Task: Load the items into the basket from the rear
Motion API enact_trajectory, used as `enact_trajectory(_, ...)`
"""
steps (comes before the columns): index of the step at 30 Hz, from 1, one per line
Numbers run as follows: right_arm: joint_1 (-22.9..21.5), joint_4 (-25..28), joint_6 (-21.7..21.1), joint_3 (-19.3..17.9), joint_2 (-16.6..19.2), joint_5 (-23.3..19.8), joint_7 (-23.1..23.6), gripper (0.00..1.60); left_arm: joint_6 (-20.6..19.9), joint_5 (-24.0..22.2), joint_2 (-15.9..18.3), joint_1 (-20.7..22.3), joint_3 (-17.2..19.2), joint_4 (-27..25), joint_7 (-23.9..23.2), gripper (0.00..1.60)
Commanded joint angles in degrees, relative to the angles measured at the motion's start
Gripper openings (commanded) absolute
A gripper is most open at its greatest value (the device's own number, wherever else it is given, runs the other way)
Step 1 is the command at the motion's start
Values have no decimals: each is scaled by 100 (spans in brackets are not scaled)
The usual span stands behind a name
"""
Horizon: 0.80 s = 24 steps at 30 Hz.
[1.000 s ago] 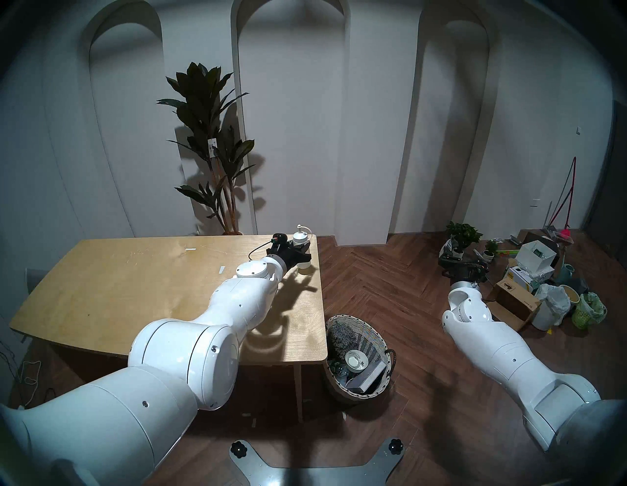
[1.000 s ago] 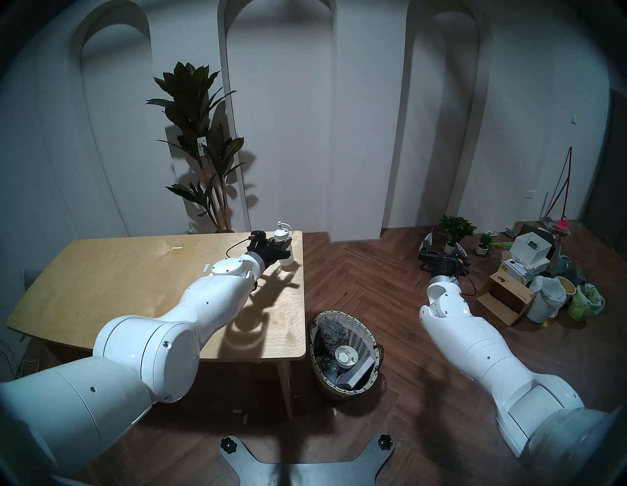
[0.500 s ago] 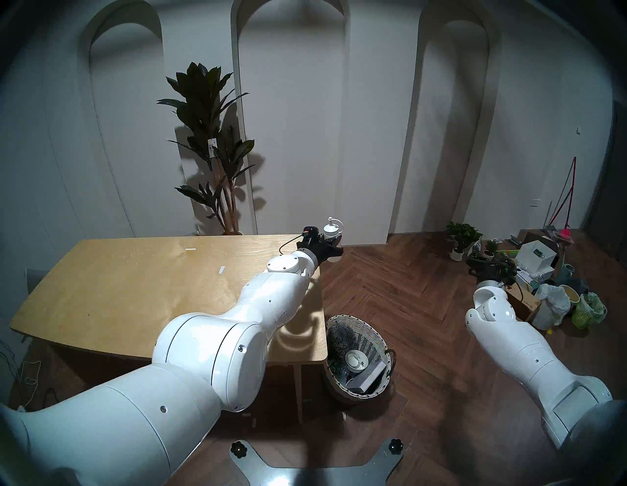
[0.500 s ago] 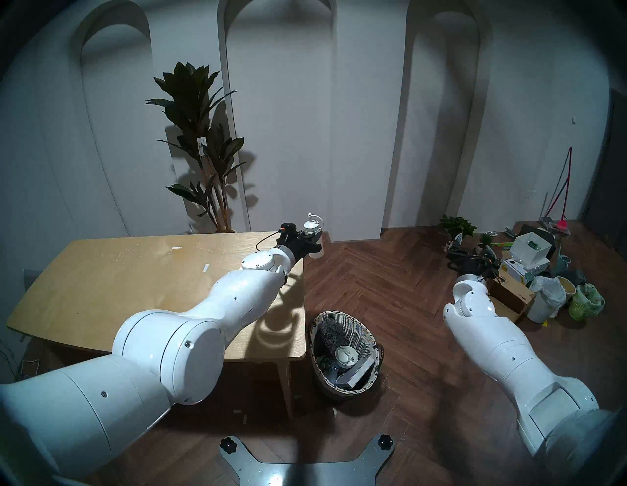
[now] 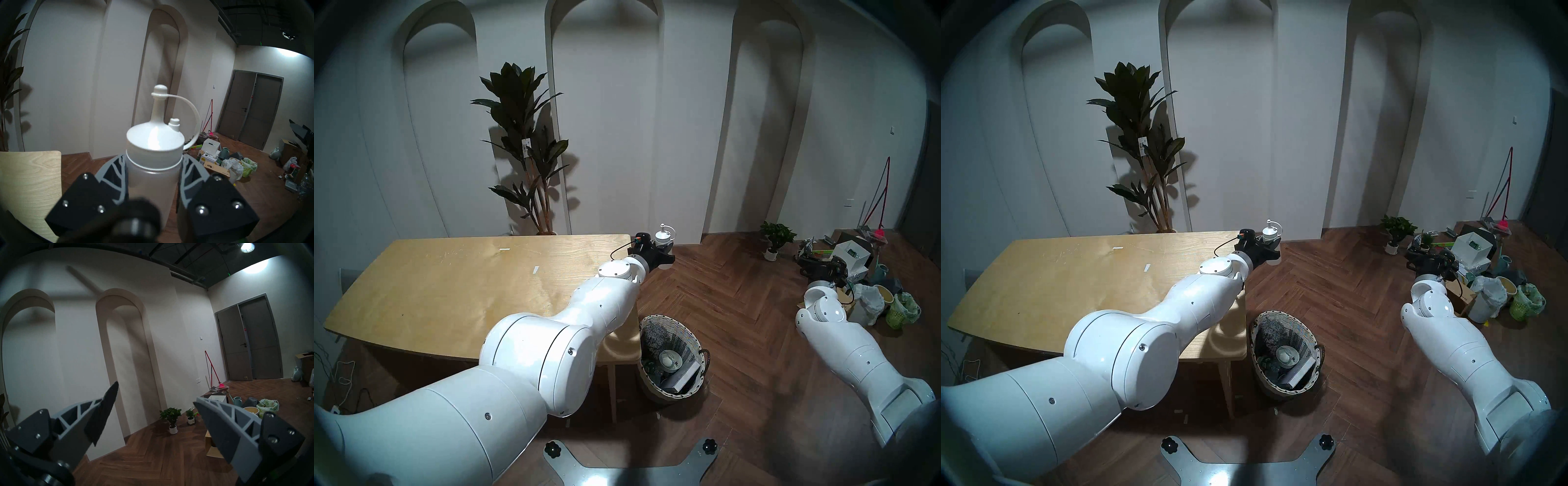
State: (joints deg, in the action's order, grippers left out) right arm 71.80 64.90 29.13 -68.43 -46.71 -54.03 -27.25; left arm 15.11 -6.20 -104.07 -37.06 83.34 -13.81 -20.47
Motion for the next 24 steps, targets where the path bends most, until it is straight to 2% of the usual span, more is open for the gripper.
enact_trajectory(1,93,377,-98,-121,256,-77,-14,160,87,10,-223,228,-36,17,19,0)
enact_trajectory(5,161,513,-188,-153,307,-153,-56,160,93,14,-267,222,-73,70,35,0)
enact_trajectory(6,179,548,-213,-161,324,-172,-68,160,86,16,-280,223,-83,88,40,6)
enact_trajectory(7,197,580,-238,-169,339,-191,-79,160,84,17,-292,224,-92,102,51,54)
enact_trajectory(8,211,605,-259,-176,354,-207,-86,160,82,11,-305,223,-94,114,61,78)
enact_trajectory(9,229,638,-285,-186,371,-227,-97,160,78,8,-315,226,-98,127,65,78)
enact_trajectory(10,241,658,-305,-194,384,-242,-108,160,74,7,-325,230,-105,137,66,160)
enact_trajectory(24,420,1012,-657,-243,502,-511,-210,160,132,62,-380,317,-265,207,42,160)
